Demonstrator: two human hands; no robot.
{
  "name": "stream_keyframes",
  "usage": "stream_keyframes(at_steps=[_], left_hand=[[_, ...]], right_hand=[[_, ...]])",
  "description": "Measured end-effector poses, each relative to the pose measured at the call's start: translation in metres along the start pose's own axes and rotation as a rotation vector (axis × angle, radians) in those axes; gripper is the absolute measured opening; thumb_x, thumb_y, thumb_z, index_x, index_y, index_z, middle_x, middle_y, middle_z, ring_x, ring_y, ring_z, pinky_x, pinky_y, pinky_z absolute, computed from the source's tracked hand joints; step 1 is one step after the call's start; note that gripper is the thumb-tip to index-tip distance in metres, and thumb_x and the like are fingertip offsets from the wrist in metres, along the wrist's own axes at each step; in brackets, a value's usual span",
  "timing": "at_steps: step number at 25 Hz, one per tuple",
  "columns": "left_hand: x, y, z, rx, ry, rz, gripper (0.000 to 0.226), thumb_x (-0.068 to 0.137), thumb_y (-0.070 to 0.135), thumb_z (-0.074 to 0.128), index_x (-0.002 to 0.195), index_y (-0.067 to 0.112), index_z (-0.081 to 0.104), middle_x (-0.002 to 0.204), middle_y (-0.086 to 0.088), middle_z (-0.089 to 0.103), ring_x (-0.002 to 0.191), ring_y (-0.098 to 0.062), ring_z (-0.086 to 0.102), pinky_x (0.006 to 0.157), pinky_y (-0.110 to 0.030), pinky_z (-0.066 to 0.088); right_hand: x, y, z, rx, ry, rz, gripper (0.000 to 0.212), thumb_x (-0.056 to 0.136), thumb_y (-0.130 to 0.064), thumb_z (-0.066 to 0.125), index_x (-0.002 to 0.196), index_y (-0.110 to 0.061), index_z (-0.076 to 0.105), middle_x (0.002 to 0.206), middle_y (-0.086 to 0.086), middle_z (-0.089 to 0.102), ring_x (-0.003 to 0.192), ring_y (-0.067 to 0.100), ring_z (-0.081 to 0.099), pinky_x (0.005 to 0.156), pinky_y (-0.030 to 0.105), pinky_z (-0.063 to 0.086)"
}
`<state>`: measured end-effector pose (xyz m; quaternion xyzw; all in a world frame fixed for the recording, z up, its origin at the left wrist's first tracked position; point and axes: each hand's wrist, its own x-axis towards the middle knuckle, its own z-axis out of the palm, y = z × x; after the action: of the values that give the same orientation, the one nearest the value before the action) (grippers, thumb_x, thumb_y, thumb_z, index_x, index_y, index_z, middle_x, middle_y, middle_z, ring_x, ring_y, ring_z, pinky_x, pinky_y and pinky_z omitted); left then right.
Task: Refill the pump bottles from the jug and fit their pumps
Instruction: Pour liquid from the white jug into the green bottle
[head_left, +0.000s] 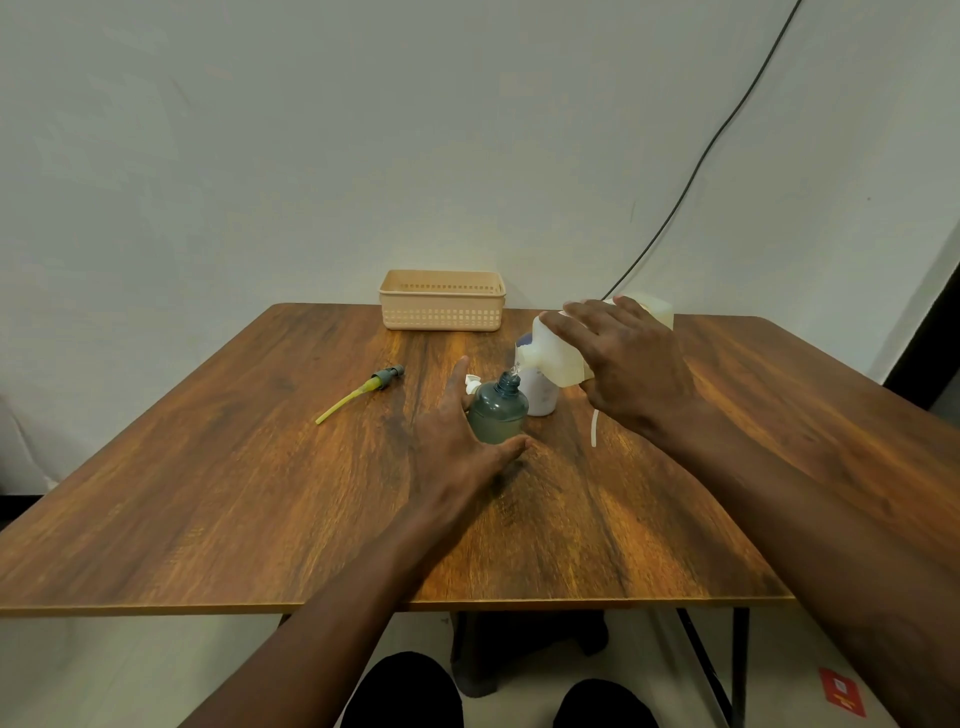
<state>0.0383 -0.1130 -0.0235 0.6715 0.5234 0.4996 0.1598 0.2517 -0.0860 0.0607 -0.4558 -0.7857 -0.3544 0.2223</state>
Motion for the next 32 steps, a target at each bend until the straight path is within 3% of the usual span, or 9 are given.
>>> stream_keyframes(at_steps=[2, 6, 8, 13, 18, 23, 27, 29, 32], left_hand=[[-0.001, 0.001, -0.001, -0.021, -0.002, 0.001, 0.122, 0.065, 0.051, 0.093, 0.163, 0.024, 0.025, 0.139, -0.003, 0.064, 0.11, 0.0, 0.053, 0.075, 0.008, 0.035], [-0.002, 0.002, -0.002, -0.019, 0.004, 0.004, 0.122, 0.066, 0.051, 0.093, 0.163, 0.022, 0.025, 0.139, -0.005, 0.065, 0.117, -0.008, 0.059, 0.075, 0.01, 0.034], [-0.002, 0.003, -0.003, -0.025, 0.004, 0.01, 0.121, 0.066, 0.051, 0.092, 0.162, 0.02, 0.026, 0.139, -0.006, 0.065, 0.112, -0.004, 0.056, 0.075, 0.009, 0.035], [-0.002, 0.0, -0.001, -0.007, 0.01, 0.013, 0.122, 0.066, 0.054, 0.091, 0.163, 0.023, 0.023, 0.138, -0.006, 0.065, 0.121, -0.015, 0.062, 0.087, -0.006, 0.04], [-0.002, -0.001, 0.001, -0.009, 0.034, 0.012, 0.124, 0.065, 0.055, 0.092, 0.163, 0.026, 0.023, 0.135, -0.004, 0.067, 0.116, -0.009, 0.063, 0.078, 0.007, 0.037], [-0.002, -0.002, 0.004, -0.034, 0.05, 0.014, 0.127, 0.06, 0.058, 0.093, 0.162, 0.028, 0.025, 0.131, 0.0, 0.07, 0.112, -0.005, 0.063, 0.088, -0.008, 0.047], [-0.002, 0.004, 0.012, -0.044, 0.048, 0.006, 0.127, 0.058, 0.057, 0.095, 0.162, 0.027, 0.028, 0.138, -0.001, 0.065, 0.116, -0.008, 0.063, 0.085, -0.003, 0.045], [-0.002, 0.007, 0.019, -0.067, 0.041, 0.012, 0.127, 0.057, 0.056, 0.095, 0.161, 0.027, 0.029, 0.141, -0.002, 0.063, 0.119, -0.013, 0.064, 0.089, -0.01, 0.051], [0.001, 0.013, 0.028, -0.088, 0.045, 0.008, 0.127, 0.056, 0.056, 0.096, 0.16, 0.029, 0.029, 0.143, -0.007, 0.062, 0.123, -0.022, 0.065, 0.095, -0.035, 0.06]], right_hand=[[0.0, 0.0, 0.0, 0.003, 0.0, -0.003, 0.085, 0.063, -0.013, 0.094, 0.139, -0.016, 0.057, 0.132, 0.017, 0.066, 0.119, 0.039, 0.064, 0.103, 0.057, 0.047], [0.001, 0.0, 0.0, -0.004, -0.011, -0.009, 0.085, 0.063, -0.014, 0.093, 0.14, -0.017, 0.056, 0.133, 0.017, 0.066, 0.121, 0.038, 0.063, 0.104, 0.056, 0.046], [0.0, -0.001, 0.001, -0.004, -0.021, -0.007, 0.086, 0.063, -0.014, 0.094, 0.14, -0.018, 0.056, 0.134, 0.016, 0.065, 0.122, 0.037, 0.063, 0.105, 0.056, 0.046], [-0.002, -0.004, 0.002, 0.075, -0.037, 0.048, 0.084, 0.064, -0.017, 0.091, 0.14, -0.022, 0.056, 0.135, 0.008, 0.066, 0.12, 0.033, 0.063, 0.1, 0.05, 0.049], [-0.006, -0.006, 0.006, 0.289, -0.071, 0.18, 0.084, 0.066, -0.035, 0.084, 0.143, -0.033, 0.052, 0.136, -0.002, 0.065, 0.113, 0.026, 0.064, 0.081, 0.041, 0.058], [-0.013, -0.007, 0.007, 0.517, -0.067, 0.421, 0.087, 0.057, -0.067, 0.077, 0.135, -0.035, 0.058, 0.119, -0.006, 0.069, 0.098, 0.016, 0.063, 0.074, 0.034, 0.056], [-0.024, 0.005, 0.009, 0.63, -0.078, 0.597, 0.094, 0.052, -0.078, 0.073, 0.133, -0.033, 0.057, 0.121, -0.007, 0.068, 0.098, 0.014, 0.066, 0.075, 0.035, 0.061], [-0.031, 0.012, 0.01, 0.675, -0.08, 0.648, 0.095, 0.052, -0.078, 0.074, 0.134, -0.031, 0.057, 0.123, -0.005, 0.069, 0.097, 0.015, 0.068, 0.075, 0.037, 0.062], [-0.043, 0.026, 0.017, 0.725, -0.085, 0.746, 0.09, 0.057, -0.068, 0.083, 0.134, -0.028, 0.057, 0.125, -0.003, 0.069, 0.098, 0.017, 0.069, 0.076, 0.038, 0.063]])
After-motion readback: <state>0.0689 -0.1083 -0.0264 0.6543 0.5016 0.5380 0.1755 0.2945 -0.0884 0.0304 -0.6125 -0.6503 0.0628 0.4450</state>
